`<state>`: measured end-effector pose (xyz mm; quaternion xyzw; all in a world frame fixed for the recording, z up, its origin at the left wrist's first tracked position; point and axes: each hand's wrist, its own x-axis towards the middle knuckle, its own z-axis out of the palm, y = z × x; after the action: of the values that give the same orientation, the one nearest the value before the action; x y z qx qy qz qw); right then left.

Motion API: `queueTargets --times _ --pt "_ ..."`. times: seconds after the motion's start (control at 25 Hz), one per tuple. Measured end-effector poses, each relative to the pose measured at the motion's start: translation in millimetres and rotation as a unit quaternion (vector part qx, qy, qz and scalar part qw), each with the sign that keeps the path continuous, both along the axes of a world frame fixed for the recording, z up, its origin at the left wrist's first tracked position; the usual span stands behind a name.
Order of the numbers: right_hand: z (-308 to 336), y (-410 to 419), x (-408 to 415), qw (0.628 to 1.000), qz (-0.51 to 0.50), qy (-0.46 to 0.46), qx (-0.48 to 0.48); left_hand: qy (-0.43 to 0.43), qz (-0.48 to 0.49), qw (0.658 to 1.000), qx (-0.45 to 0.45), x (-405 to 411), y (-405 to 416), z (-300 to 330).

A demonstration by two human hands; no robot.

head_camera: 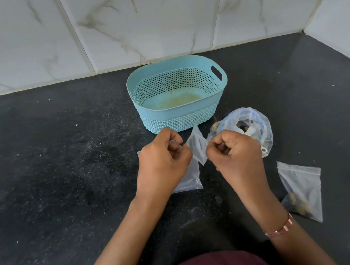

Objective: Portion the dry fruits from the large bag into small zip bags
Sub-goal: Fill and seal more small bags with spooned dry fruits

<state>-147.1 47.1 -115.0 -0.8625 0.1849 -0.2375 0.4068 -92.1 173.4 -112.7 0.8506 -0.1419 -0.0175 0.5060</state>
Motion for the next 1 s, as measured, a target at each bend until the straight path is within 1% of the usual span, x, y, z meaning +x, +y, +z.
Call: queueTargets --times 0.08,0.16,0.28,0.4,0.52,0.6,0.76,0.84,0.92,1.0 --pt "1.2 1.1 -0.7 1.000 0.018 0.015 0.020 0.026 -0.026 0.999 0.000 -1.4 -2.1 2.4" --pt "2.5 2.0 -1.1 1.000 0.016 0.010 0.007 0.024 -0.045 0.999 0.014 -2.6 -3.9 4.0" --pt "5.0 0.0 -2.9 0.995 -0.027 -0.015 -0.091 -0.005 -0.034 0.999 0.033 -0.8 -2.9 6.2" --pt "6.4 0.6 -3.4 0.989 -0.038 -0.032 -0.136 -0.036 -0.049 0.998 0.030 -2.1 -5.0 12.9" --pt "7.1 2.8 -0.8 0.994 -0.006 -0.015 -0.108 -0.027 -0.068 0.997 0.014 0.4 -6.2 13.8" --pt "5.8 2.7 1.1 0.996 0.015 0.000 -0.092 -0.027 -0.060 0.998 0.007 4.3 -5.1 11.0" --pt "5.7 3.9 0.9 0.992 0.004 -0.013 -0.127 -0.077 -0.040 0.995 0.058 5.1 -6.0 9.3" --pt "9.2 3.8 0.5 0.995 0.007 -0.003 -0.100 -0.103 -0.069 0.991 0.049 6.7 -3.0 8.5" --pt "15.8 -0.2 0.3 0.999 0.025 0.018 -0.027 -0.120 -0.140 0.982 0.030 10.8 1.0 4.8" --pt "24.8 -3.8 -1.1 0.997 0.054 0.046 0.038 -0.099 -0.218 0.971 -0.007 13.1 5.2 2.0"
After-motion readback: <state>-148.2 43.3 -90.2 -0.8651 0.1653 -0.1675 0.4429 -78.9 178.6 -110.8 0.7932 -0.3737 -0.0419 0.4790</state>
